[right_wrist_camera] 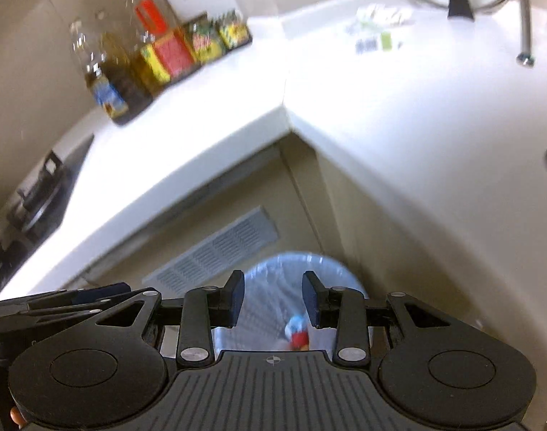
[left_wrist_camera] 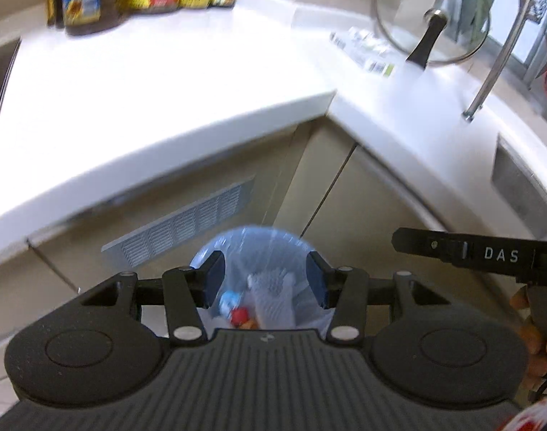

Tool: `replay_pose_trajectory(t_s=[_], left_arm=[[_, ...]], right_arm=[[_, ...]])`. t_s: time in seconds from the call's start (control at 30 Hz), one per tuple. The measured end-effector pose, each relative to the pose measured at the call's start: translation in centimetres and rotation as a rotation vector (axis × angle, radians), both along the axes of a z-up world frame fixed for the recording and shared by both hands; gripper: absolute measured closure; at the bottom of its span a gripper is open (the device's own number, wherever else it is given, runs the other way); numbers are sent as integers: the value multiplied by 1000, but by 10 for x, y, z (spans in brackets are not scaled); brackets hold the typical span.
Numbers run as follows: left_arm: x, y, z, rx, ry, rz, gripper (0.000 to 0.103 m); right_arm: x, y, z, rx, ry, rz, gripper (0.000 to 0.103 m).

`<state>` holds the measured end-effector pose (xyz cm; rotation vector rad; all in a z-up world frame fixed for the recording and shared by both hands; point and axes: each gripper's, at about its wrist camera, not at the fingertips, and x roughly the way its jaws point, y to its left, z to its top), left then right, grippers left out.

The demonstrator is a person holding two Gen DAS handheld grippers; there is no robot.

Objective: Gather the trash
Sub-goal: 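Raise both tools from the bin back toward the counter litter, then grasp the white medicine box with the left gripper while the right gripper grasps the crumpled tissue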

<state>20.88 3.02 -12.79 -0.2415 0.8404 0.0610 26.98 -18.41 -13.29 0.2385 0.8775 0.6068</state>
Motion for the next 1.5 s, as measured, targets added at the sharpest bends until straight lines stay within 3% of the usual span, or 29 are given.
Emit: replay_pose_trajectory(t_s=[0.13,0.6,0.7,0.83,1.5], left_arm=[[18,-10,23,0,-51,-16,54],[135,-59,67,41,-137,-66,38],[165,-71,69,47,-141,-78,36],[204,-87,72,65,-153,-82,21],[365,-117,41,107,-103,-56,18]], right_arm=[[5,-17,21,28,-54,-40,51],[93,-82,50,44,-161,-194,47],[118,-90,52,29,-191,-220,45],[150,-96,52,6,-221,-249,38],[293,-97,18,-51,-238,-294,36]])
